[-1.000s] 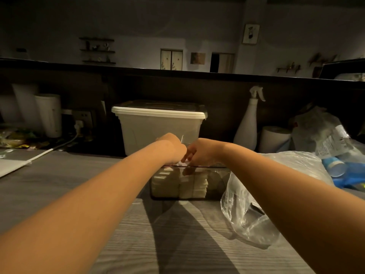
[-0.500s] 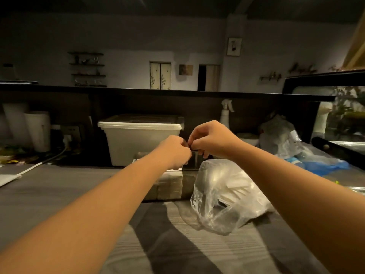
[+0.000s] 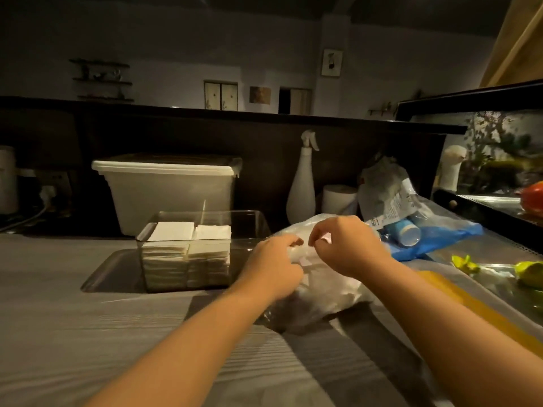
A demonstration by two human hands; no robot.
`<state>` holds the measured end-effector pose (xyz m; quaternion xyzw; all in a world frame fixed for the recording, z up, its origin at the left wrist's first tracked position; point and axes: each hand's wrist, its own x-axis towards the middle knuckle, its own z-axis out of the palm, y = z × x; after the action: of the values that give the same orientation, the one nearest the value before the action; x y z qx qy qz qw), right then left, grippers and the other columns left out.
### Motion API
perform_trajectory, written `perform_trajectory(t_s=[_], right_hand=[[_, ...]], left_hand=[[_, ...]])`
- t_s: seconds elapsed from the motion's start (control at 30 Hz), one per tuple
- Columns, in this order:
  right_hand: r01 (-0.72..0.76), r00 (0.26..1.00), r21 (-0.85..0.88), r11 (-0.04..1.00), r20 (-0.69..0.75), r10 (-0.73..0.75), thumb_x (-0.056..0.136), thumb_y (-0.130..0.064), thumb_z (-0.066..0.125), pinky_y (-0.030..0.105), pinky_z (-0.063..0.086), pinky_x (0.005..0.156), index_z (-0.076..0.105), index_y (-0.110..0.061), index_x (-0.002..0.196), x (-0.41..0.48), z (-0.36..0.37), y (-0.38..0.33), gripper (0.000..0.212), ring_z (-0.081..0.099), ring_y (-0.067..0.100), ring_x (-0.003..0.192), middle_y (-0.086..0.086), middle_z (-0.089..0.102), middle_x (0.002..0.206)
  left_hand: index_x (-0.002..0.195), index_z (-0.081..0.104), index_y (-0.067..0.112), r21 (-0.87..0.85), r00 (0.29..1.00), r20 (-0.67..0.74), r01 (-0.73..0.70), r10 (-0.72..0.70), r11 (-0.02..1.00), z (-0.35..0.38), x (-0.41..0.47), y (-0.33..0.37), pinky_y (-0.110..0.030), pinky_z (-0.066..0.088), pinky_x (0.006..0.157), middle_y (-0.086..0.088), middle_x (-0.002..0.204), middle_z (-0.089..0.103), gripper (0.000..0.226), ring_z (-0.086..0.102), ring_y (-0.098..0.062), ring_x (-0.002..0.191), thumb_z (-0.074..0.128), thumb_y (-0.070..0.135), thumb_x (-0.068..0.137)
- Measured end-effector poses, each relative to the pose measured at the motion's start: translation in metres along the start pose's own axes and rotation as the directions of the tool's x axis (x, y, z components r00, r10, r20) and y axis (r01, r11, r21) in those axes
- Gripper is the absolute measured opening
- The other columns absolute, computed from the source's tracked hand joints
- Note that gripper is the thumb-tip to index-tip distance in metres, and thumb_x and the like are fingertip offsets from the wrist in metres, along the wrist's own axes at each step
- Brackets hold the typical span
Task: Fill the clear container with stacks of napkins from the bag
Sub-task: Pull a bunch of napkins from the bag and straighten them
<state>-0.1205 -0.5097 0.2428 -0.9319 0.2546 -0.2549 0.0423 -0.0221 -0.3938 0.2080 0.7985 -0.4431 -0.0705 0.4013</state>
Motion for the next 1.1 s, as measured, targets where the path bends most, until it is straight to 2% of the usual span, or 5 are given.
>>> perform_trajectory(t_s=[0.2,0.37,0.67,1.0,1.1], right_hand=[[0.123,0.988,0.113,0.986,0.083,-0.133,0.096,-0.039,0.057,0.032,0.039,0.108,0.064,-0.033,0.127,-0.006,0.029,0.028,0.033,0.05,0.008,0.125,-0.01,0.063,0.132],[0.179,0.967,-0.096,0.979,0.2,-0.157,0.082,-0.069,0.059,0.041,0.033,0.115,0.046,-0.034,0.145,-0.012,0.024,0.028,0.073,0.035,0.012,0.138,-0.012,0.048,0.147],[-0.012,0.986,-0.174,0.985,0.163,0.041,0.092,-0.031,0.057,0.034,0.046,0.097,0.048,-0.035,0.141,-0.02,0.009,0.023,0.05,0.054,0.019,0.121,-0.004,0.058,0.137],[-0.004,1.0,-0.23,0.973,-0.031,-0.003,0.096,-0.023,0.046,0.027,0.041,0.065,0.062,-0.028,0.125,-0.019,0.023,0.018,0.034,0.058,0.018,0.083,0.0,0.069,0.104],[-0.069,0.995,-0.149,0.986,-0.086,0.057,0.097,-0.019,0.047,0.028,0.045,0.072,0.058,-0.03,0.132,-0.019,0.02,0.026,0.038,0.06,0.021,0.091,0.003,0.069,0.113]], left_hand=[[0.146,0.032,0.04,0.365,0.982,0.081,-0.19,0.173,0.911,0.008,-0.007,-0.009,-0.039,0.047,0.104,0.012,0.151,0.037,0.069,0.046,-0.019,0.132,0.065,0.022,0.088],[0.155,0.013,0.038,0.49,0.985,0.097,-0.17,0.14,0.855,0.003,-0.009,-0.014,-0.041,0.047,0.105,0.011,0.161,0.018,0.088,0.043,-0.023,0.135,0.068,0.019,0.088],[0.153,0.007,0.041,0.505,0.989,0.058,-0.145,0.135,0.851,0.001,-0.012,-0.011,-0.043,0.055,0.09,0.017,0.162,0.002,0.093,0.055,-0.027,0.12,0.065,0.015,0.086],[0.155,0.008,0.039,0.447,0.986,0.039,-0.16,0.16,0.88,0.001,-0.011,-0.014,-0.042,0.055,0.09,0.017,0.162,0.003,0.09,0.057,-0.024,0.118,0.066,0.031,0.087],[0.155,0.01,0.039,0.425,0.981,0.019,-0.181,0.191,0.887,0.0,-0.011,-0.015,-0.042,0.055,0.092,0.016,0.161,0.008,0.088,0.055,-0.023,0.12,0.066,0.03,0.087]])
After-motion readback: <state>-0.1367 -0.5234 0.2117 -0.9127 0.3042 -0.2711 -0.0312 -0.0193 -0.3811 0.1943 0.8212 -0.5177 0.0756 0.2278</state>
